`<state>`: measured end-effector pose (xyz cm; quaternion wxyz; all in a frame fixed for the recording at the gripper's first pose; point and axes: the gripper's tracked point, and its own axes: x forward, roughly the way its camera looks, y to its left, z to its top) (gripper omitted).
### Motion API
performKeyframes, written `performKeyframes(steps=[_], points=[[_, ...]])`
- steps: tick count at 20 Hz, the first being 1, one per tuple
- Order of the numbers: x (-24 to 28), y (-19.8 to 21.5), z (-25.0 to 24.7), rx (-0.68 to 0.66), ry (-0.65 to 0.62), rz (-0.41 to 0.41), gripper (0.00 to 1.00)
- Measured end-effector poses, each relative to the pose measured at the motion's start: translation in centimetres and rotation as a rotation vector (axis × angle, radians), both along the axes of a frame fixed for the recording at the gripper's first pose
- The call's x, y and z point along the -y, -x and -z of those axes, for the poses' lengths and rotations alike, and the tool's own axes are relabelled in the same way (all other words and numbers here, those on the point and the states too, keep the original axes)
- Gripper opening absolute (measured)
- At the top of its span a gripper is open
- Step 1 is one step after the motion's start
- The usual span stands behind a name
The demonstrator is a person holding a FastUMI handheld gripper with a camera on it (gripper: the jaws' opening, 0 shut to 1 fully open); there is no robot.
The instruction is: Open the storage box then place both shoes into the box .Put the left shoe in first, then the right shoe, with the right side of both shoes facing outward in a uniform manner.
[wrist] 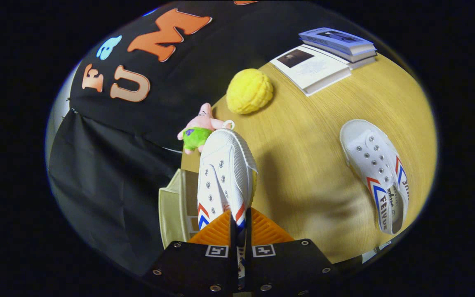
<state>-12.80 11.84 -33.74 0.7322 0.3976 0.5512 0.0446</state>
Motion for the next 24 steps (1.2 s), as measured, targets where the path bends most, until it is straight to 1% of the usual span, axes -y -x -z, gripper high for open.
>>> performKeyframes(steps=[5,7,10,13,15,17,18,19,20,22,23,24], points=[[-6.1,-2.5,-5.9,0.112,-0.059,-0.12,0.07],[-9.0,-3.1,-7.2,0.159,-0.063,-0.187,0.07],[-12.6,-2.9,-6.6,0.193,-0.02,-0.33,0.07],[-15.8,-2.0,-5.4,0.219,0.03,-0.443,0.07],[-16.9,-1.1,-4.8,0.205,0.063,-0.497,0.07],[-17.3,-0.1,-4.2,0.157,0.065,-0.561,0.08],[-17.8,0.4,-4.5,0.142,0.04,-0.579,0.15],[-17.8,0.4,-5.7,0.158,-0.001,-0.571,0.21],[-18.1,-0.4,-6.5,0.189,-0.024,-0.545,0.34],[-17.2,-1.7,-7.6,0.24,-0.028,-0.513,0.45],[-16.2,-1.9,-7.7,0.256,-0.02,-0.502,0.49],[-15.7,-2.2,-7.9,0.271,-0.013,-0.488,0.57]])
